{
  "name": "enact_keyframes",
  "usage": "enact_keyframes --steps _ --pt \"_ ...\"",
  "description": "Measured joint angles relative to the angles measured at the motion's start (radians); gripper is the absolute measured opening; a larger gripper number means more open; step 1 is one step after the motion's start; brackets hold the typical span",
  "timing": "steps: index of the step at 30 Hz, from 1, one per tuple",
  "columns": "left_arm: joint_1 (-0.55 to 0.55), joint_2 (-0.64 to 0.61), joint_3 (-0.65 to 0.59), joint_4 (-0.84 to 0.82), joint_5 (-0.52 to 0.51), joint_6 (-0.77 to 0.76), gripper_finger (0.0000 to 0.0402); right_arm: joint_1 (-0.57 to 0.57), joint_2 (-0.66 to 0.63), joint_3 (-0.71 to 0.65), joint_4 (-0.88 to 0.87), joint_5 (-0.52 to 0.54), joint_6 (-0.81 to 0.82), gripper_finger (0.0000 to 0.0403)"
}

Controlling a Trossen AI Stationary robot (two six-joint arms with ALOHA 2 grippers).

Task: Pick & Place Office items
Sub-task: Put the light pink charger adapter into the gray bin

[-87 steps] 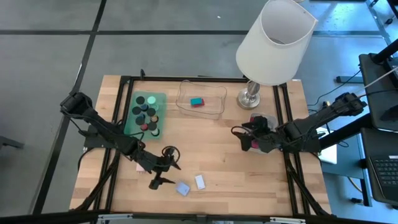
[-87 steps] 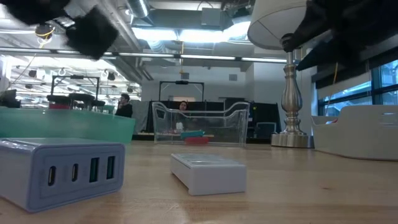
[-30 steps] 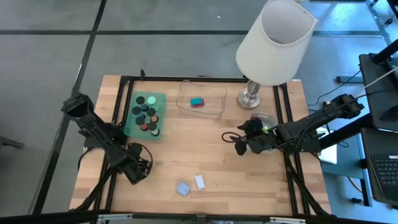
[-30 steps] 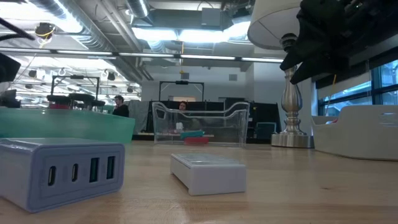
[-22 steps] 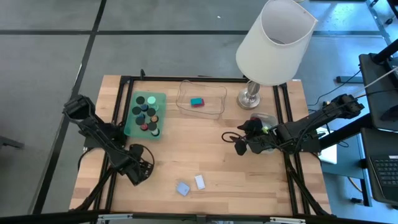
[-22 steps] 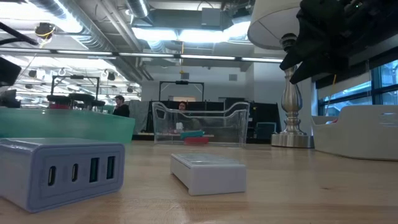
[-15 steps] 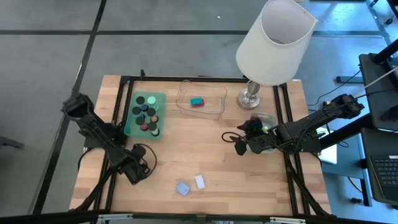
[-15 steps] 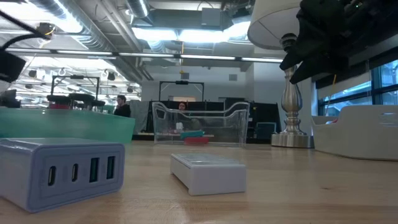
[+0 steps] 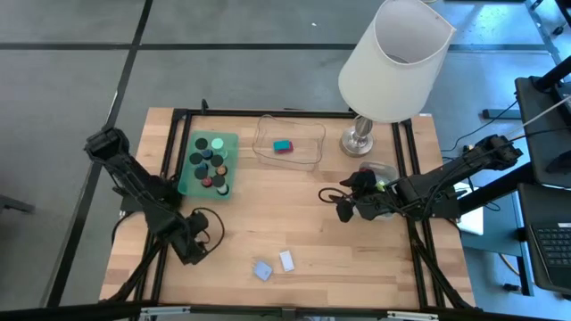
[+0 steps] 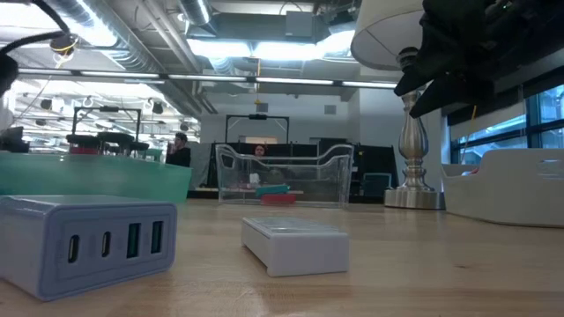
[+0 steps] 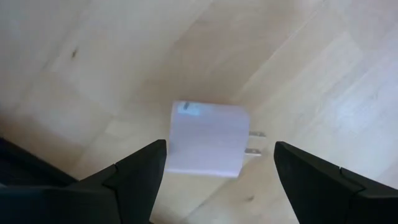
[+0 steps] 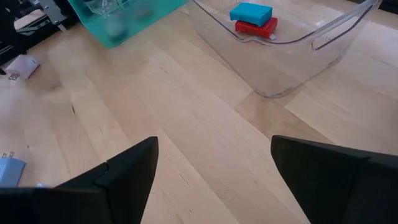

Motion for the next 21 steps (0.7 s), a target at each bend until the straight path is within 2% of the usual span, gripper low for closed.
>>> enact_keyframes --steps 5,9,16,21 --pt "-0.048 0.02 -0.002 -0.008 -0.068 -0.014 0.0297 0.0 0.0 0.0 0.0 0.0 0.0 0.0316" --pt "-0.056 0.04 -0.003 -0.008 -0.083 -0.018 0.0297 0.0 0.0 0.0 0.0 0.0 0.002 0.0316" --pt "-0.057 0.074 -0.003 -0.008 0.015 -0.028 0.0297 0.0 0.0 0.0 0.0 0.0 -0.002 0.0316" --pt "-0.057 0.095 -0.003 -0.008 0.019 -0.027 0.0294 0.0 0.0 0.0 0.0 0.0 -0.004 0.0316"
